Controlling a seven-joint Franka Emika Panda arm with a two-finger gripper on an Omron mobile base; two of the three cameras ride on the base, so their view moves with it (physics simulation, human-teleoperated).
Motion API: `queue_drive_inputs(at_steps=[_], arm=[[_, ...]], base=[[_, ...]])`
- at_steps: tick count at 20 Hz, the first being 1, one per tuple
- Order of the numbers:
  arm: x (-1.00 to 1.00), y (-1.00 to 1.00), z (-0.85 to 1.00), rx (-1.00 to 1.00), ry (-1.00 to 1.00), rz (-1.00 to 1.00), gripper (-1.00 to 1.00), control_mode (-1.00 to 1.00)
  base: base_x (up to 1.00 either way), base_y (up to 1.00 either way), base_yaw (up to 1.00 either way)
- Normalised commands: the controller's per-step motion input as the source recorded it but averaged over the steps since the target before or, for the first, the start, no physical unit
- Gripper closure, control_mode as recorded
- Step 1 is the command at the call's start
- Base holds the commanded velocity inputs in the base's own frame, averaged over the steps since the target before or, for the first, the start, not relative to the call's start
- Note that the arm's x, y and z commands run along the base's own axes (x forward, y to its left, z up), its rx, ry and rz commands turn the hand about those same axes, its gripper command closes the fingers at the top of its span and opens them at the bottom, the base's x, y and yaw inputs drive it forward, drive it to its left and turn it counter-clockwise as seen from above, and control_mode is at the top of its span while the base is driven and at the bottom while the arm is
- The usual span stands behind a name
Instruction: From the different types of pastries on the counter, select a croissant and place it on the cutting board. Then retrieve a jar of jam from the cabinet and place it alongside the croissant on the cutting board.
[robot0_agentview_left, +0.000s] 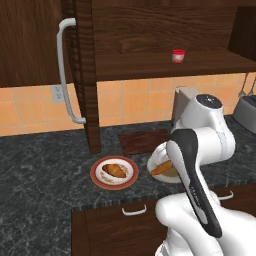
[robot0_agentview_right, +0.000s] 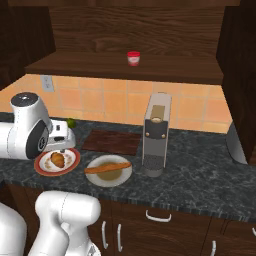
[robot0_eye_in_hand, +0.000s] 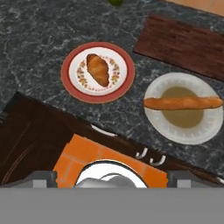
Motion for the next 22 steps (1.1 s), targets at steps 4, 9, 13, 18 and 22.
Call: queue_drive_inputs(at_steps=[4, 9, 13, 18, 22], arm=[[0.04, 0.36, -0.58, -0.02, 0.01, 0.05, -1.00, -1.00], [0.03, 0.30, -0.54, -0.01, -0.03, 0.18, -1.00, -1.00], [0.17, 0.25, -0.01, 0.00, -0.02, 0.14, -1.00, -1.00], [0.45, 0.39, -0.04, 0.00, 0.00, 0.00, -1.00, -1.00], [0.51, 0.24, -0.16, 0.00, 0.00, 0.00, -1.00, -1.00]], base=[[0.00, 0.00, 0.00], [0.00, 0.00, 0.00], [0.00, 0.00, 0.00], [0.00, 0.00, 0.00], [0.00, 0.00, 0.00]])
